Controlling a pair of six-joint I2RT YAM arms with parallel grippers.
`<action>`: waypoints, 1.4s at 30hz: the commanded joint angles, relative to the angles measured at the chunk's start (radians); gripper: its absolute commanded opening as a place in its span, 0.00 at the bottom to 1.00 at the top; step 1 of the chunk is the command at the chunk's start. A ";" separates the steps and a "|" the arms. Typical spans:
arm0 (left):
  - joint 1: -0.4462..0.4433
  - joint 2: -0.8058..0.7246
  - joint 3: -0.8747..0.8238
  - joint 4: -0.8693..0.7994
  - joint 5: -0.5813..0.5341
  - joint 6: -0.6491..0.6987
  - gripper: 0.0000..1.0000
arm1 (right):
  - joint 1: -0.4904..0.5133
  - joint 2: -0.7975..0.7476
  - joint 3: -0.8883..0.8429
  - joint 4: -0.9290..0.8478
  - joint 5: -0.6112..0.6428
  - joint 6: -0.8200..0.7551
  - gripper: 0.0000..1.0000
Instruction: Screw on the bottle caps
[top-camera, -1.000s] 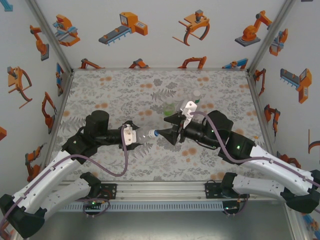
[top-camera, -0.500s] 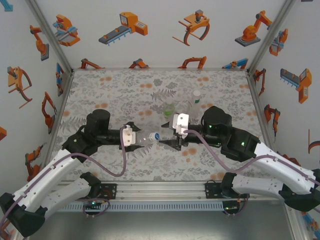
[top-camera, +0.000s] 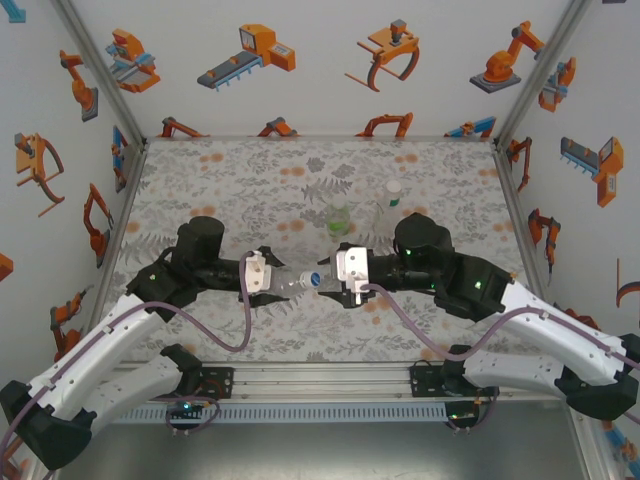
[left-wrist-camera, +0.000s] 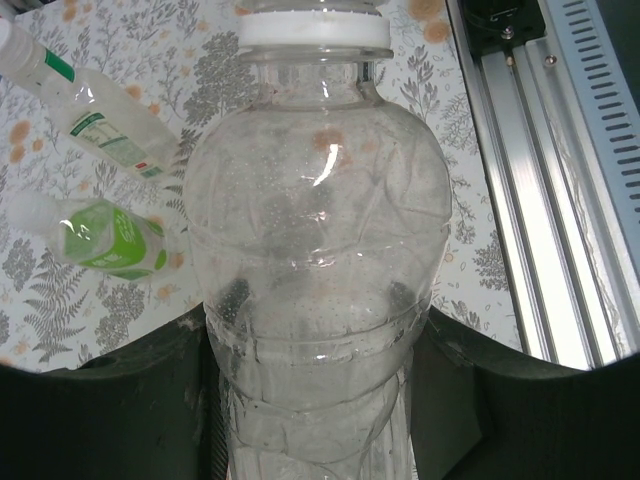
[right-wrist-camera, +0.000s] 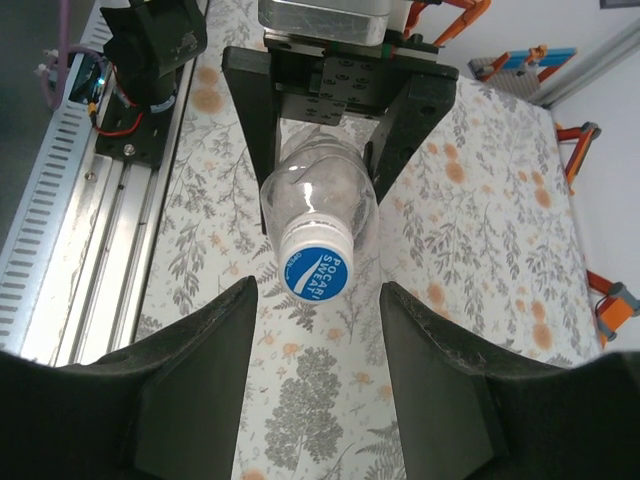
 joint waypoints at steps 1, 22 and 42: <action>-0.005 0.000 0.033 -0.021 0.042 0.021 0.00 | 0.001 -0.005 -0.014 0.049 -0.033 -0.036 0.51; -0.005 0.004 0.034 -0.020 0.053 0.016 0.00 | 0.005 0.031 -0.027 0.077 -0.090 -0.036 0.45; -0.004 -0.029 0.026 0.001 0.018 0.011 0.00 | 0.009 0.020 -0.106 0.226 -0.015 0.132 0.14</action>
